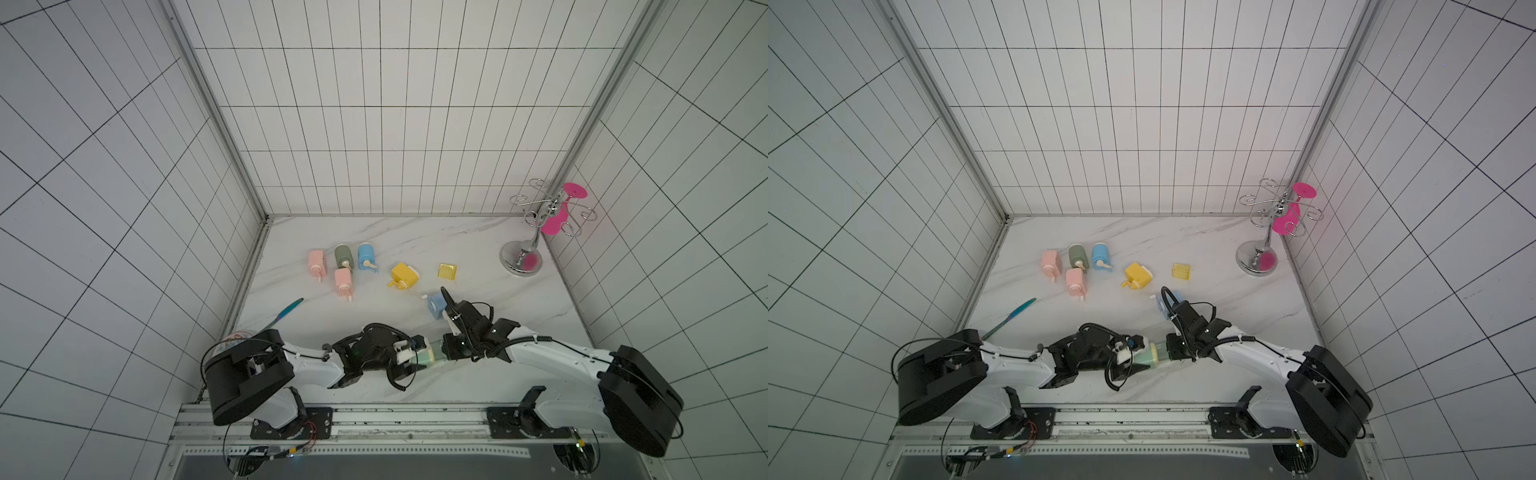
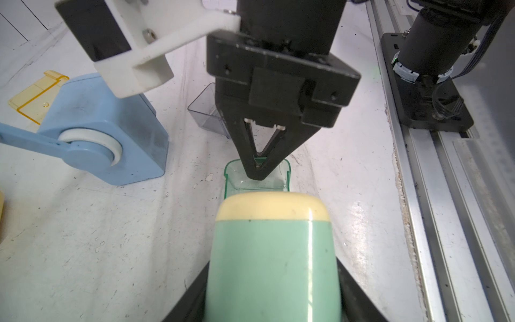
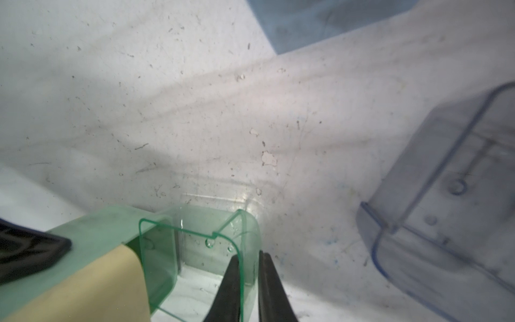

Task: Put the tray back into the pencil sharpener
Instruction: Close the container of the pencil sharpener.

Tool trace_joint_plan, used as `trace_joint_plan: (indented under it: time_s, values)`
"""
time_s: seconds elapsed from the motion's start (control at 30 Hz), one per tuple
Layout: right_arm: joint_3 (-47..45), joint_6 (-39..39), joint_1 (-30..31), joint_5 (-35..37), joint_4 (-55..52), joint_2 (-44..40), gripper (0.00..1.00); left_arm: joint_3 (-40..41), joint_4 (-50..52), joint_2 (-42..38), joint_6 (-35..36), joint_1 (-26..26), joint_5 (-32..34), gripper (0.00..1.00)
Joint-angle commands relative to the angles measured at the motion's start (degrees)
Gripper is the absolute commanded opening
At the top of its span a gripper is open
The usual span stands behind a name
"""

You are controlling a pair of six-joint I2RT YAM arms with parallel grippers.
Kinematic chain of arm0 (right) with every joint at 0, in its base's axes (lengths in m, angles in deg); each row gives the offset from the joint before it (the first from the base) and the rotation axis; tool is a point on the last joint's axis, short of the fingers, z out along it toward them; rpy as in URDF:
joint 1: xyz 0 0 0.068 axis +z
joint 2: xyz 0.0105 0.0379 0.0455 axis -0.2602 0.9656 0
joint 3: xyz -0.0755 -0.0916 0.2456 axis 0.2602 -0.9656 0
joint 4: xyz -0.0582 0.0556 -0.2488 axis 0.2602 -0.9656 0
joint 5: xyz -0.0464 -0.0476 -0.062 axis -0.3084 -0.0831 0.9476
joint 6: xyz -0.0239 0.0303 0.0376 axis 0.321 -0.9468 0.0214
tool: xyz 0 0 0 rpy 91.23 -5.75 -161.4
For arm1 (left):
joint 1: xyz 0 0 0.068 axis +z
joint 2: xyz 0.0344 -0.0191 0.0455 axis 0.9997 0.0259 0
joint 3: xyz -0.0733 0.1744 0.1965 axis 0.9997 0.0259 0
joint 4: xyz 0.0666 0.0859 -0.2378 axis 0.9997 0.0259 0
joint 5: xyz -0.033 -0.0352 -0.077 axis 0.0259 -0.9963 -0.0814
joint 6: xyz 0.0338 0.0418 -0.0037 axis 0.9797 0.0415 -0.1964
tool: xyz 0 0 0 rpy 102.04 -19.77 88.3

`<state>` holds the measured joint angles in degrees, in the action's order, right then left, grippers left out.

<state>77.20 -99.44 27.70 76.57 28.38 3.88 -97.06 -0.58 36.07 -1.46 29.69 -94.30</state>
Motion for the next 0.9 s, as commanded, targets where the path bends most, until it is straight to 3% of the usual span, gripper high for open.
trace_joint_plan:
  time_s: [0.0, 0.47, 0.8, 0.87]
  values:
    - [0.71, -1.63, 0.38, -1.77, 1.46, -1.02, 0.14, 0.06, -1.62, 0.86, 0.66, -0.06, -1.65, 0.00]
    - [2.90, 5.51, 0.86, 2.86, -8.42, -3.21, 0.06, 0.34, -0.42, -0.42, 1.95, 0.02, -0.14, 0.00]
    - [4.71, 3.66, 4.85, 4.71, -7.98, 0.11, 0.06, -0.46, -1.26, 0.83, 1.96, 0.00, -1.87, 0.00]
    - [4.61, 2.40, 4.88, 6.30, -8.07, -0.18, 0.13, -0.40, -1.43, 0.45, 1.83, 0.02, -2.44, 0.00]
